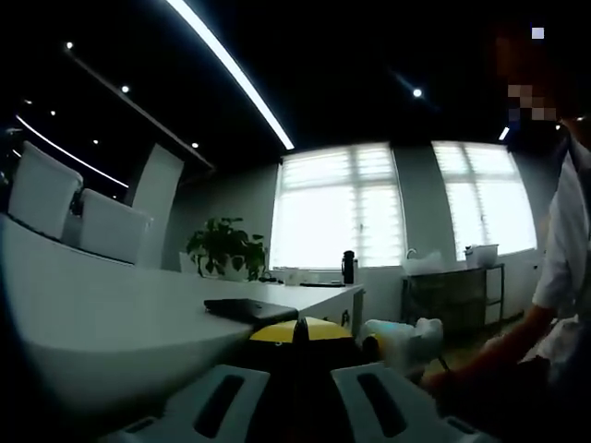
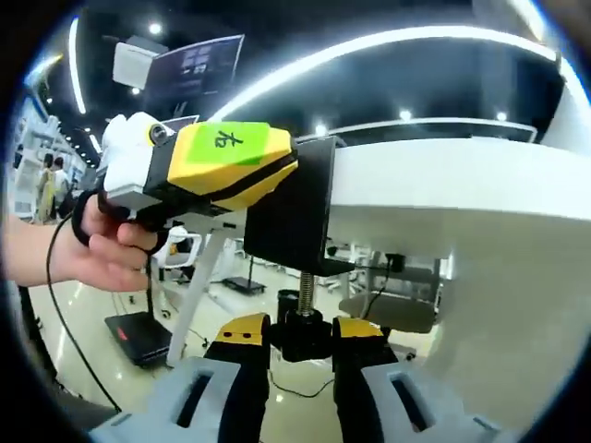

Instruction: Clamp the fixed fixture on the desktop, loosen the retaining clip, secure it to the edge of the desk, and tighten the retaining clip.

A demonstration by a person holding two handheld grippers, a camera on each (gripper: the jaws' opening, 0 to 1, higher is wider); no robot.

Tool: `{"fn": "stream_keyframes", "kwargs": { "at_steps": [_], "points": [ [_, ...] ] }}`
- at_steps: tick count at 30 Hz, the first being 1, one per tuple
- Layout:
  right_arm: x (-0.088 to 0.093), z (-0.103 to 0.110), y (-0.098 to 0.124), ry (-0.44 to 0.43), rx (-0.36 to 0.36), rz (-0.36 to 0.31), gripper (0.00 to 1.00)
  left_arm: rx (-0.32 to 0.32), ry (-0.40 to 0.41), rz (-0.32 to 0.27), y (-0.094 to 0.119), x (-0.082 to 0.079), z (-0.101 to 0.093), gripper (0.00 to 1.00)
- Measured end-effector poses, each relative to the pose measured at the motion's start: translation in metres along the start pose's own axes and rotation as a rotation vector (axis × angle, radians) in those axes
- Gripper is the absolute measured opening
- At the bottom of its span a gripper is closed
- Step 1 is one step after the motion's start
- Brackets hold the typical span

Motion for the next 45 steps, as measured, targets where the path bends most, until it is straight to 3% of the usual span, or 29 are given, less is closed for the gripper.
{"fn": "stream_keyframes", "kwargs": {
  "at_steps": [5, 8, 10, 13, 15, 17, 18, 21, 24, 27, 32, 34, 37, 40, 45],
  "points": [
    [0.000, 0.004, -0.002, 0.017, -0.144, 0.025, 0.25, 0.002, -0.006, 0.006, 0.000, 0.000, 0.002, 0.02],
    [0.004, -0.008, -0.007, -0.013, -0.155, 0.008, 0.26, 0.006, -0.015, 0.001, 0.001, 0.000, 0.004, 0.02],
    [0.004, -0.006, -0.004, -0.028, -0.127, 0.005, 0.26, 0.004, -0.013, -0.004, 0.001, 0.000, 0.006, 0.02],
    [0.005, -0.007, 0.006, -0.040, -0.026, -0.017, 0.34, 0.001, 0.009, -0.004, 0.001, -0.002, 0.012, 0.02],
    [0.009, -0.005, 0.015, -0.072, 0.077, -0.012, 0.40, 0.001, 0.014, -0.002, 0.001, -0.002, 0.014, 0.02],
    [0.008, -0.004, 0.024, -0.050, 0.210, -0.017, 0.49, 0.003, 0.018, -0.003, 0.001, -0.002, 0.015, 0.02],
    [0.005, 0.000, 0.027, -0.057, 0.255, -0.048, 0.51, 0.004, 0.020, -0.006, 0.002, -0.002, 0.017, 0.02],
    [-0.001, 0.014, 0.031, -0.109, 0.364, -0.084, 0.49, 0.004, 0.027, -0.013, 0.003, -0.003, 0.025, 0.02],
    [-0.005, 0.017, 0.029, -0.092, 0.484, -0.081, 0.48, 0.000, 0.011, -0.009, 0.003, -0.002, 0.021, 0.02],
    [-0.001, 0.012, 0.024, -0.024, 0.572, -0.019, 0.47, -0.004, 0.006, -0.004, 0.002, -0.002, 0.016, 0.02],
    [0.000, 0.007, 0.016, -0.082, 0.606, -0.029, 0.42, -0.001, 0.018, -0.005, 0.003, -0.003, 0.016, 0.02],
    [-0.002, 0.004, 0.014, -0.051, 0.625, -0.033, 0.26, 0.000, 0.019, -0.007, 0.003, -0.003, 0.015, 0.02],
    [0.000, -0.001, 0.010, 0.007, 0.639, 0.000, 0.27, -0.001, 0.020, -0.010, 0.004, -0.003, 0.014, 0.02],
    [0.001, 0.000, 0.008, 0.030, 0.617, 0.004, 0.27, -0.001, 0.021, -0.007, 0.004, -0.003, 0.014, 0.02],
    [0.001, 0.002, 0.007, 0.037, 0.479, -0.038, 0.27, -0.001, 0.020, -0.005, 0.002, -0.003, 0.013, 0.02]
  ]
}}
Point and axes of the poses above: the point that each gripper's makers call its tool centre point, and the gripper's own axes: y roughly backward along the fingers, z roughly to its left, x roughly out of its underside, the point moved 3 cm from there along y, roughly backward along the fingers, and after that the axes turned 2 degrees about -x, right-handed, at the moved point
